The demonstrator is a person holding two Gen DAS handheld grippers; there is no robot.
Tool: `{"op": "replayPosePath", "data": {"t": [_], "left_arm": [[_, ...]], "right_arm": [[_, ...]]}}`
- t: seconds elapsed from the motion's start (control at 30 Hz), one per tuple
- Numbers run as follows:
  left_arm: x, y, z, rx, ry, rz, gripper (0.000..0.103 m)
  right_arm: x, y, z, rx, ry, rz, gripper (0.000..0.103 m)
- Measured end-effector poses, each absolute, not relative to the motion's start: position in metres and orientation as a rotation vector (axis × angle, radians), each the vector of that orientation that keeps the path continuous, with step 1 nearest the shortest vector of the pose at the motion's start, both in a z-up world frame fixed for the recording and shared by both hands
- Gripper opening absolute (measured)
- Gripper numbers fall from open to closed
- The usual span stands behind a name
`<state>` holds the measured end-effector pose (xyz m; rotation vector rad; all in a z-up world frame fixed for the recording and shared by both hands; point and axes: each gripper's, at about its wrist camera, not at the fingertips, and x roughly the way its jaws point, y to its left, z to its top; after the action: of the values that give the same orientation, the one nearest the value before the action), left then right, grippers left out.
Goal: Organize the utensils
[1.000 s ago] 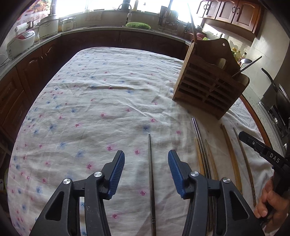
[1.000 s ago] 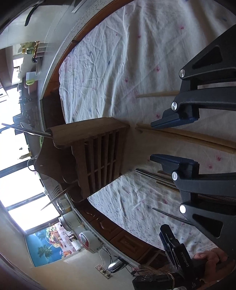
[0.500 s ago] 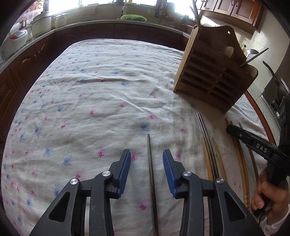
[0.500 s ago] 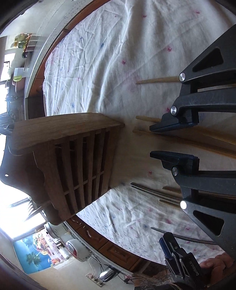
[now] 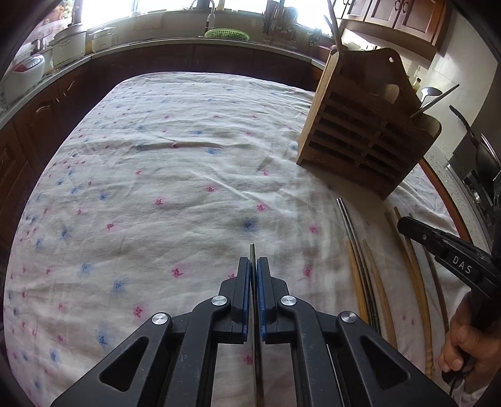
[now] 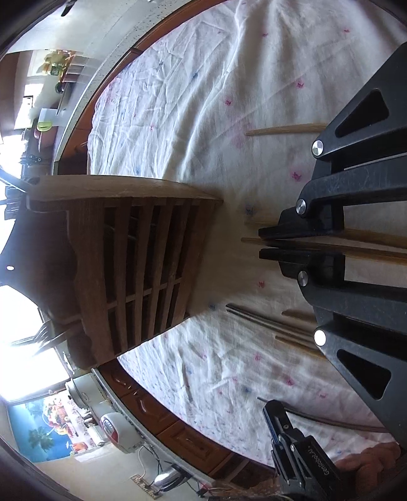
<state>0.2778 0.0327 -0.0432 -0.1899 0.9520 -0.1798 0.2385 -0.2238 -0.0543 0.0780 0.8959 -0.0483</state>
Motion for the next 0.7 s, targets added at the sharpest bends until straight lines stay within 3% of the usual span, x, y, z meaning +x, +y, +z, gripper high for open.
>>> {"op": "replayPosePath", "data": {"t": [0.7], "left_arm": [[0.163,0.079,0.093,-0.299,0.627,-0.321,0.002]], "right_arm": [[0.154,-0.213,0.08,0.142,0.573,0.049,0.005]]}}
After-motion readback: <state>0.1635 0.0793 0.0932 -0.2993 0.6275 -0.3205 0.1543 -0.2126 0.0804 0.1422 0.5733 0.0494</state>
